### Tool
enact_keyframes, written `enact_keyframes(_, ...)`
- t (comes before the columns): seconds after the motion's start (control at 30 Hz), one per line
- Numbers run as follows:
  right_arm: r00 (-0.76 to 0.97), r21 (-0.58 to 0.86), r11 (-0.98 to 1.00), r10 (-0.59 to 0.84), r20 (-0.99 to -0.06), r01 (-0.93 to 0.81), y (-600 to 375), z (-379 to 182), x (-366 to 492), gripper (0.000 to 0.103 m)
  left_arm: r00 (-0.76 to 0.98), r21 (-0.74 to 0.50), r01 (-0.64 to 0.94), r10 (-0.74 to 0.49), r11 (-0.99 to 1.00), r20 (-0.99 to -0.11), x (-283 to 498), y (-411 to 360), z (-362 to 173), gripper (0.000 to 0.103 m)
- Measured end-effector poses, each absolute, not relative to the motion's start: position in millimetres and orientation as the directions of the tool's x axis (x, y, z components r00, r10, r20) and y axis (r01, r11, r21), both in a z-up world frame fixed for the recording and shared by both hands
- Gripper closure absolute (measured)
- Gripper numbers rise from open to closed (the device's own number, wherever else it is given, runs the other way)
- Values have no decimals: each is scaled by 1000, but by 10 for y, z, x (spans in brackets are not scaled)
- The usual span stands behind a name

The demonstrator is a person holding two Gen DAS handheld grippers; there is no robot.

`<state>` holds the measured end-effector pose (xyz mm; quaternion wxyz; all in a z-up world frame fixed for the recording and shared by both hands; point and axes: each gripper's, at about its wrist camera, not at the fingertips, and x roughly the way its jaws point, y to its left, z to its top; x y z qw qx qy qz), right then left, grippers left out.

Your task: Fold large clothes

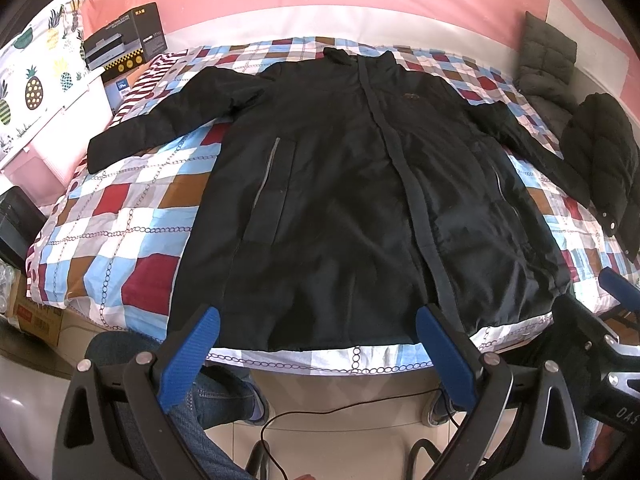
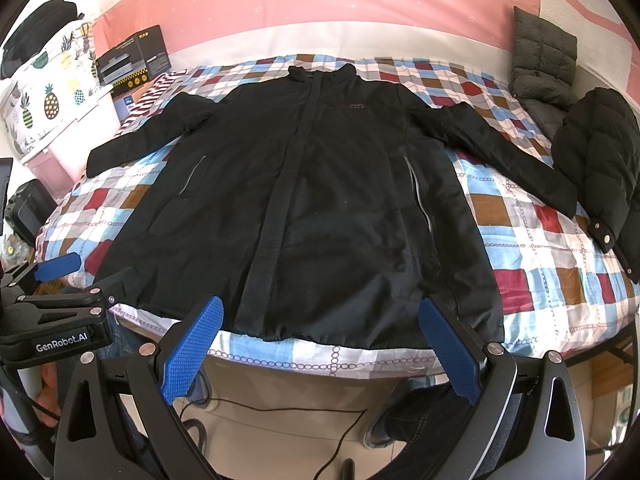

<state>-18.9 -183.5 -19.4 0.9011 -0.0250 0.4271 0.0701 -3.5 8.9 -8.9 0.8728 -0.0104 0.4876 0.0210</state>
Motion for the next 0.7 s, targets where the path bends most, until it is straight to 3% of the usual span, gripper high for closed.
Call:
enact_keyframes(0.17,626,14,989,104,-773,-147,-1835,-200,-174,4,530,-11,-48,17,999,-848,-32,102,-112,3)
enact_keyframes(0.47,655,3,985,116,-747,-171,-1798,-107,105,4,508,-231,-86,-157,969,-847,301,401,-230,3)
enact_keyframes(0.7,670,-4,980,134,-730,-200,-1700,-65,477,4,507,-242,-184,-119,953,-854,641,928,-334,3)
